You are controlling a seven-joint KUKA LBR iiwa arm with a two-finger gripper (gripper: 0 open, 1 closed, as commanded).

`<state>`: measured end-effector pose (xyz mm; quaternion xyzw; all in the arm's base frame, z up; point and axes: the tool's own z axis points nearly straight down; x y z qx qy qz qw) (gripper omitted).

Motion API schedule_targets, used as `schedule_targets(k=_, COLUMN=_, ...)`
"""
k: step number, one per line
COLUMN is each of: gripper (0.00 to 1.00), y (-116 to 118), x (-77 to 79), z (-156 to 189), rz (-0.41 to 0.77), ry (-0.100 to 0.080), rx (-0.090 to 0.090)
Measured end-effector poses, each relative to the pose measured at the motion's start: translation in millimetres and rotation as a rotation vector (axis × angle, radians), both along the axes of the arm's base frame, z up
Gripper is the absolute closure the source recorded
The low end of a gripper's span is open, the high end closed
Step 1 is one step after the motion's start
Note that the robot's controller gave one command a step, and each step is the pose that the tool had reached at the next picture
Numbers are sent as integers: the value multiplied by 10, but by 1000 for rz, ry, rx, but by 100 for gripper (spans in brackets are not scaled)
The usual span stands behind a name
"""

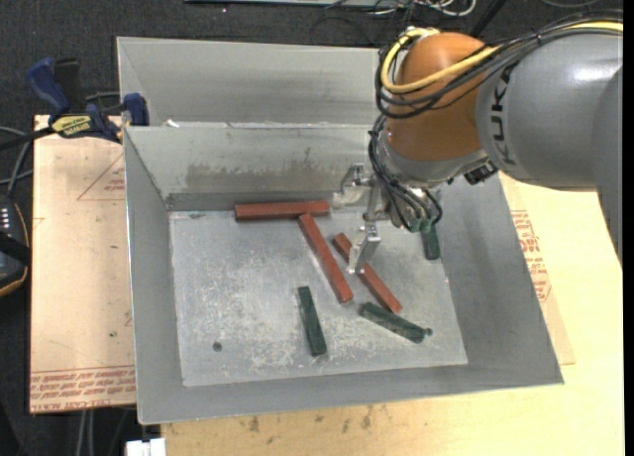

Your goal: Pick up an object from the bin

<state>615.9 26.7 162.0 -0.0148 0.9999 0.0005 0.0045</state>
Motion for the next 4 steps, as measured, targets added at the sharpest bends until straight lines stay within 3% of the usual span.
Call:
schedule_targets(k=1, gripper=0, y=-259, x=51, z=-601, rz=22, ry=3, rx=0)
schedule_targets(k=2, gripper=100, y=-306, x=87, z=-824, rz=98, ry=-9, rx=-1)
schedule_targets(k=3, gripper=100, y=-306, x=87, z=-824, rz=98, ry=-9, rx=-1)
schedule_targets(k=4, gripper=100, y=-254, x=393, z=853, rz=135, ry=-4, rx=-2)
